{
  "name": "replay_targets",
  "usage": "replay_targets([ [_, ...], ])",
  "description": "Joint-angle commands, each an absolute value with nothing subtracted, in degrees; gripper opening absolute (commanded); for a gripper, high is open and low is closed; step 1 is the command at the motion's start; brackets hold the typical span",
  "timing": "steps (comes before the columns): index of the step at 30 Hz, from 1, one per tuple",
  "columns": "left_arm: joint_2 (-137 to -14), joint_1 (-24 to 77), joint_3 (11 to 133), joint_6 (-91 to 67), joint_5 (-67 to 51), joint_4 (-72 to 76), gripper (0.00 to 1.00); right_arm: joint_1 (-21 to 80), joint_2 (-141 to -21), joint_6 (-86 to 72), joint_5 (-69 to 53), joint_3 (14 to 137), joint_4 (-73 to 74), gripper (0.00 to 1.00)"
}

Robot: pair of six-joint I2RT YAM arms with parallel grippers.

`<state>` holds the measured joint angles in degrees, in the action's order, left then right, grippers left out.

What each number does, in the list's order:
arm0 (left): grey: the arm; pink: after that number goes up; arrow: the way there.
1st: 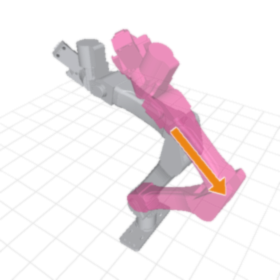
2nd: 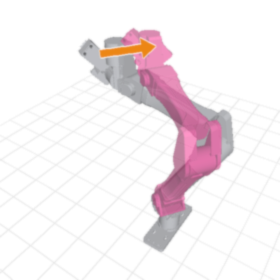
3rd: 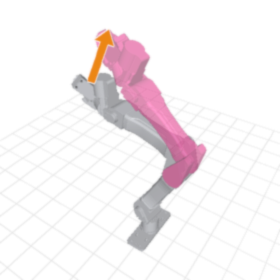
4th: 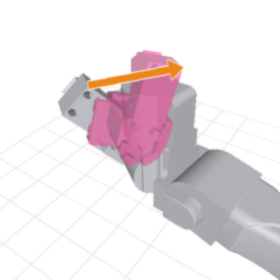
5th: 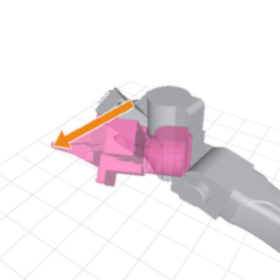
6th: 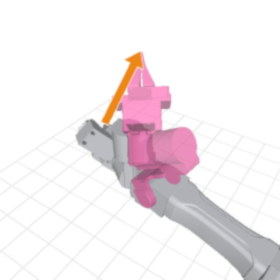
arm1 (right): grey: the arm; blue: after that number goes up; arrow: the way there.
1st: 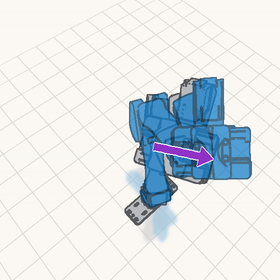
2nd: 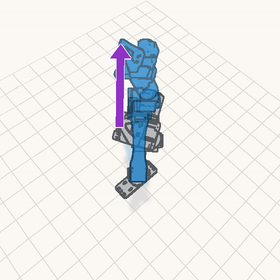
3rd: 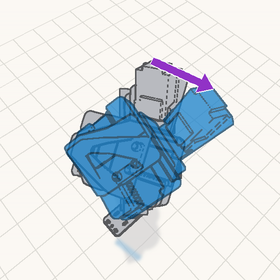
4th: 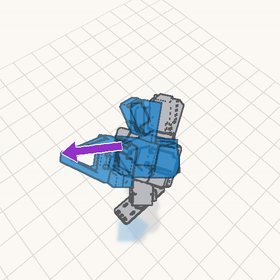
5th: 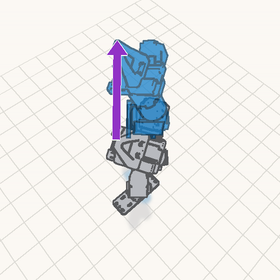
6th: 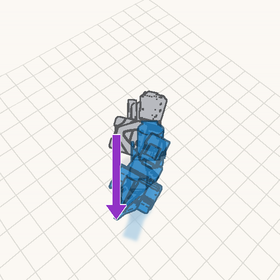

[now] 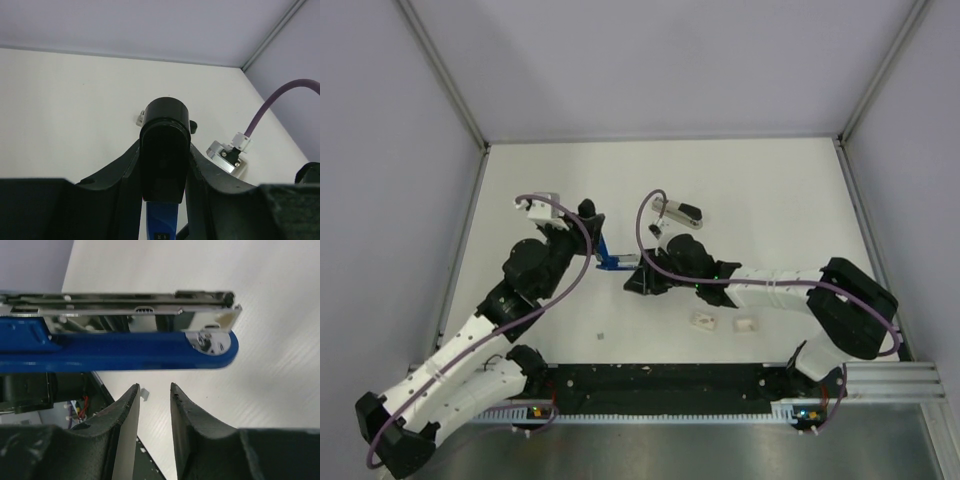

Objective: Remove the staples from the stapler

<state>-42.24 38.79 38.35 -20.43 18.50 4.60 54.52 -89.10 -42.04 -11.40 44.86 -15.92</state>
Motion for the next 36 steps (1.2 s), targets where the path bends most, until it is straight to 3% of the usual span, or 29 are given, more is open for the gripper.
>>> replay_targets([
  [1,-40.2,39.0,38.4,-26.8,14.3,10.6,0.00,54.7,-90.4,-47.8,-11.4,44.3,-25.2,0.31],
  [11,-38.5,38.9,35.3,-30.5,10.4,10.5,0.00,52.2,-88.3,-47.4,-2.2,44.3,-24.4,0.31],
  [28,-43.9,39.0,35.9,-32.8,-4.7,10.7,0.00,50.8,-83.5,-31.6,-0.3,51.7,-17.8,0.32],
  [36,-47.2,38.9,37.0,-27.4,4.0,8.1,0.00,50.9,-81.2,-28.9,2.8,53.5,-10.6,0.34],
])
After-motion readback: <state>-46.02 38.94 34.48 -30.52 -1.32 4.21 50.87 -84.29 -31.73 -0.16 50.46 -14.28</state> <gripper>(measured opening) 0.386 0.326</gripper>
